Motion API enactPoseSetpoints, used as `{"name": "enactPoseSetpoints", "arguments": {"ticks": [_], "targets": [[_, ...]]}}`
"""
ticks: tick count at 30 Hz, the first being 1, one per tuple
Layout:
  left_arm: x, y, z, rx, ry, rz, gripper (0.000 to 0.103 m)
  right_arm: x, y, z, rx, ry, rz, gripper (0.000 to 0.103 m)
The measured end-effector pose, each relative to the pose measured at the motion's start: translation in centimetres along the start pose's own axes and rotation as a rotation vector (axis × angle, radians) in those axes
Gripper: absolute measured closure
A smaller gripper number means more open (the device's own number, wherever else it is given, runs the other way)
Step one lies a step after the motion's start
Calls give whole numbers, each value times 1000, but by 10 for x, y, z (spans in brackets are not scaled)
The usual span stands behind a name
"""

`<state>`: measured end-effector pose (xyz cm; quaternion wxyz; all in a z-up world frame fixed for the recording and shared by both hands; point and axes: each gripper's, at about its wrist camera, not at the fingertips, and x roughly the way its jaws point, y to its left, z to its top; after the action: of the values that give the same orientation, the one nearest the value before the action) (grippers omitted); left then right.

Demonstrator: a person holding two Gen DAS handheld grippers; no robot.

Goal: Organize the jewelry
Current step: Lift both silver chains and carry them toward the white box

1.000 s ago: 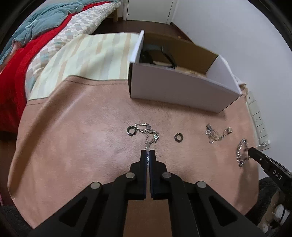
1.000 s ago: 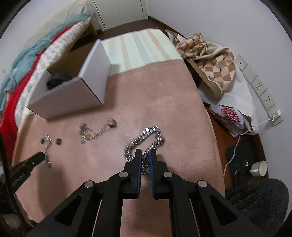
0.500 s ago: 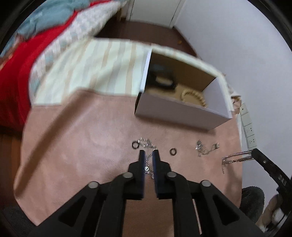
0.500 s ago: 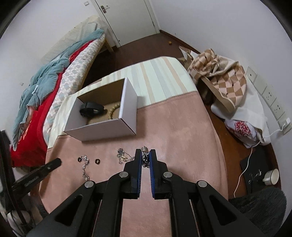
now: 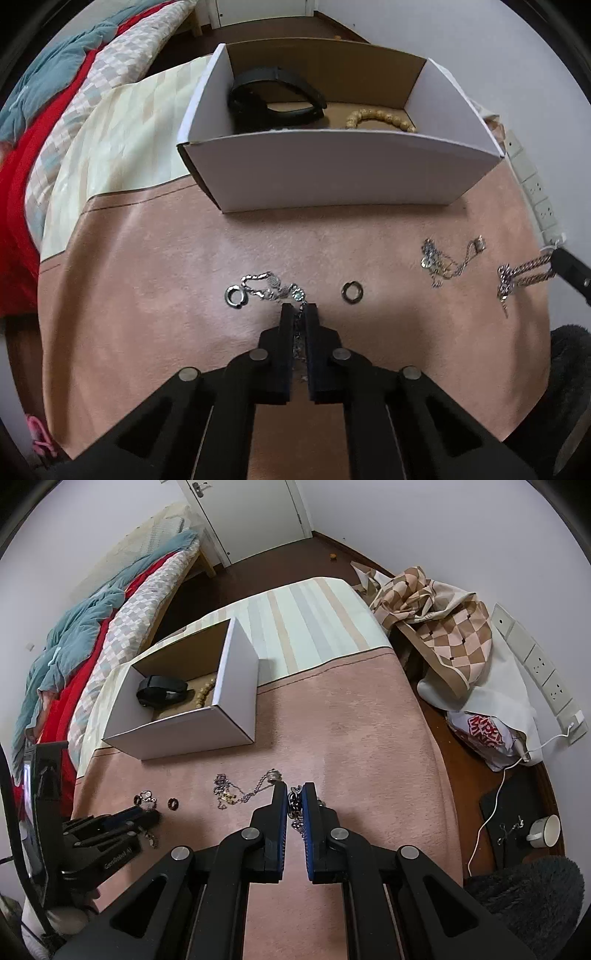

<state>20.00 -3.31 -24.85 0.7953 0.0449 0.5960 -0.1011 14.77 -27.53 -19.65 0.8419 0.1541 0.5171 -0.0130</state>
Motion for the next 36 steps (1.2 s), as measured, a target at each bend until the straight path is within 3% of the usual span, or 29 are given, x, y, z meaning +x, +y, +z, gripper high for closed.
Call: {"name": "enactPoseSetpoints", "arguments": {"ticks": [6, 15, 18, 21, 28, 29, 31, 33, 36], "targets": [[-25, 21, -10, -127, -54, -150, 103, -6, -3, 2, 6, -15, 8, 95], [-83, 39, -4, -146, -147, -219, 103, -28, 2, 11, 15, -52, 63, 95], [-94, 38, 3, -127, -167, -210, 103, -37, 10, 15, 4, -70, 84, 95], [-76, 38, 2, -150, -93, -225, 99, -41, 17, 17, -16, -77, 88, 95], [-3, 21, 5, -93, 197, -123, 98, -28, 17, 11, -27, -45, 66, 95], [-6, 18, 7, -74, 167, -110, 95, -25, 16, 10, -25, -38, 61, 95], [-3, 9, 13, -39, 183, -73, 65, -18, 12, 7, -18, -22, 53, 95], [1, 4, 14, -17, 196, -68, 47, -13, 9, 5, -13, -12, 48, 95], [1, -7, 12, 34, 171, -25, 47, -9, 6, 4, -6, -7, 48, 95]]}}
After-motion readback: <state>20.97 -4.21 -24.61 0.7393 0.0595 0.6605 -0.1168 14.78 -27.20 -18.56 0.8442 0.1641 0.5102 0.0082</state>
